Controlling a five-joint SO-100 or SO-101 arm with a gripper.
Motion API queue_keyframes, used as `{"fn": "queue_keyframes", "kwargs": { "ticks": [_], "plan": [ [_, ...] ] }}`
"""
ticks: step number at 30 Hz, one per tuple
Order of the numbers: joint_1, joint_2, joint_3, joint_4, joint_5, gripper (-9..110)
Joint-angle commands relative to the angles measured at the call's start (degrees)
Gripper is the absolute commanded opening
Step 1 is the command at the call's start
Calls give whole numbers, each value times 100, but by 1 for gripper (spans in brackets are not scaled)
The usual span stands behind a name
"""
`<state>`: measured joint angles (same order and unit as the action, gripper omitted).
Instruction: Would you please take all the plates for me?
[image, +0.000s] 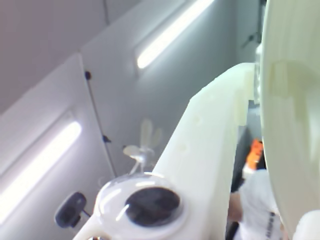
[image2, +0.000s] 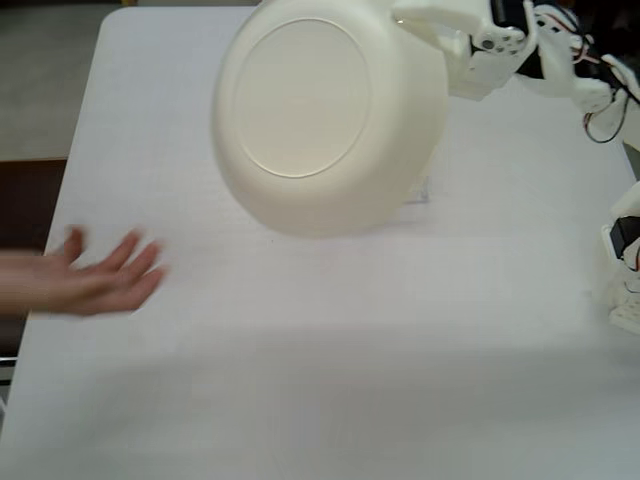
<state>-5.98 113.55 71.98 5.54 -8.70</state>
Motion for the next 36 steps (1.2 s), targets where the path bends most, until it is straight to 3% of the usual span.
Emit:
{"fn": "queue_keyframes", "kwargs": {
  "ticks": [1,16,19,21,26,31,36],
  "plan": [
    [-62,-26,-105,-404,79,-1],
    [132,-123,475,-879,141,0],
    [237,-105,475,-360,97,28],
    [316,-70,475,-35,-44,40],
    [589,290,448,1151,-352,45],
    [1072,650,316,2391,-677,39],
    [1573,958,246,3480,-747,9]
  ]
}}
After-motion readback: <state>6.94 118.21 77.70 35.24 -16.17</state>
